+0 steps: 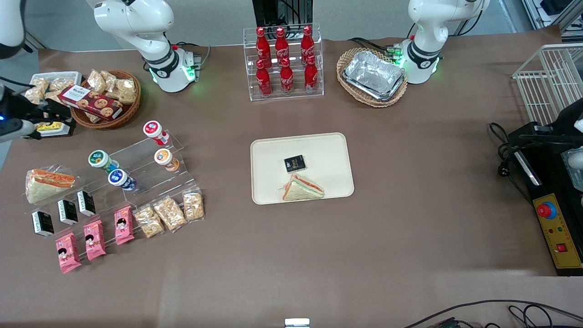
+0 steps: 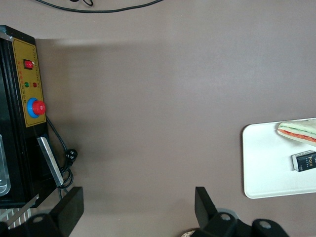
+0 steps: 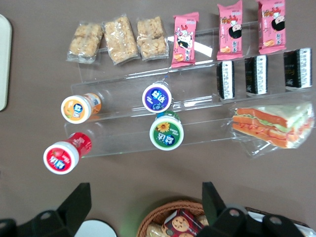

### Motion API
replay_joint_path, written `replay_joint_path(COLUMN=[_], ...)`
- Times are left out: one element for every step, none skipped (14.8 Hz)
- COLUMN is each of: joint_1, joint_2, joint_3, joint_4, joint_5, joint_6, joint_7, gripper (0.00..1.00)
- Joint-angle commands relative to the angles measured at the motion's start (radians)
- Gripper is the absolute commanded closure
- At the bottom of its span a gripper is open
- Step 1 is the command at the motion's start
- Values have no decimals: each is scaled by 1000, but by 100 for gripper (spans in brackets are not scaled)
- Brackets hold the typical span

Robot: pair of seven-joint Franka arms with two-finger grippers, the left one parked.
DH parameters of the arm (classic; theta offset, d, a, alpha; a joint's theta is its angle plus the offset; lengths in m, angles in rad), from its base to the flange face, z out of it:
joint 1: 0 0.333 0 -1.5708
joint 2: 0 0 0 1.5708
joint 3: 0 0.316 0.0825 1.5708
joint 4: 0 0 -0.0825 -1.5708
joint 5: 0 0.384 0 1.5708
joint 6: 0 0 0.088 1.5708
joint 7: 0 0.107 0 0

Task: Place green gum on tray
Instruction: 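Lower the open right gripper onto the green-capped bottle in the rack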

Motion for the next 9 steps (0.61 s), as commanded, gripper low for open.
replay_joint_path(joint_1=[6,6,6,6,5,3,-1,-3,-4], joint_2=[-73,-77,-77,-77,-77,-74,-64,-46,-31], joint_3=[-2,-3,-2,-3,-3,-3,-3,-5,-6], joint_4=[-174,-204,-230,-262,-294,-322,-342,-351,-354], joint_5=[1,0,-2,-2,-3,-3,-3,-3,-3], joint_6=[141,175,208,251,303,349,397,431,451], joint_7=[24,24,23,23,23,23,21,20,18], gripper=[0,0,0,0,0,0,0,0,0])
